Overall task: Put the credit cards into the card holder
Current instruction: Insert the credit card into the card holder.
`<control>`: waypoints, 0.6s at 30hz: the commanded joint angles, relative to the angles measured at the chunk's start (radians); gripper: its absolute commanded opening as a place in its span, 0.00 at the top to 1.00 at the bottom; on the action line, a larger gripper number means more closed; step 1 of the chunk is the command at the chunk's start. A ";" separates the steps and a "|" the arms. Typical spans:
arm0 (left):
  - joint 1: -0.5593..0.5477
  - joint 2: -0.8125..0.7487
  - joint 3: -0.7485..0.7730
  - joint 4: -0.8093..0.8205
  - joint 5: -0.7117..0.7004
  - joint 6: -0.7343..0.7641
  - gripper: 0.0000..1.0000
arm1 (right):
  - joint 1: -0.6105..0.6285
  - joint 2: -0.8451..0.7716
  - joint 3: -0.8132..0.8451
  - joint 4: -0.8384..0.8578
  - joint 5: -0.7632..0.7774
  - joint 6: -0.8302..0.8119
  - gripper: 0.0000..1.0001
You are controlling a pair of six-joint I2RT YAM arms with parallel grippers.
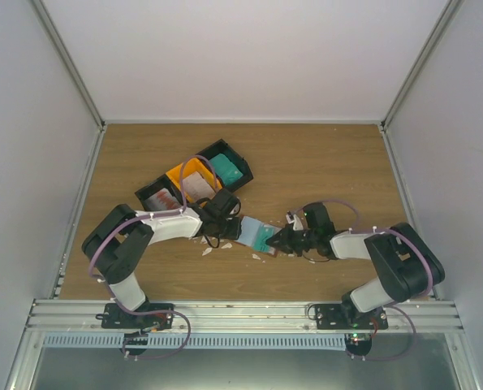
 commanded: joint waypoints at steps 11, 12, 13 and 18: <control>-0.029 0.041 -0.023 -0.035 -0.034 0.004 0.83 | -0.034 0.044 0.018 0.026 -0.042 -0.007 1.00; -0.029 0.039 -0.023 -0.036 -0.035 0.004 0.83 | -0.036 0.051 0.021 0.021 -0.042 -0.015 0.99; -0.029 0.039 -0.024 -0.036 -0.034 0.004 0.84 | -0.038 0.056 0.022 0.021 -0.044 -0.021 0.99; -0.030 0.038 -0.031 -0.035 -0.032 0.000 0.86 | -0.038 0.079 0.025 0.041 -0.036 -0.024 0.99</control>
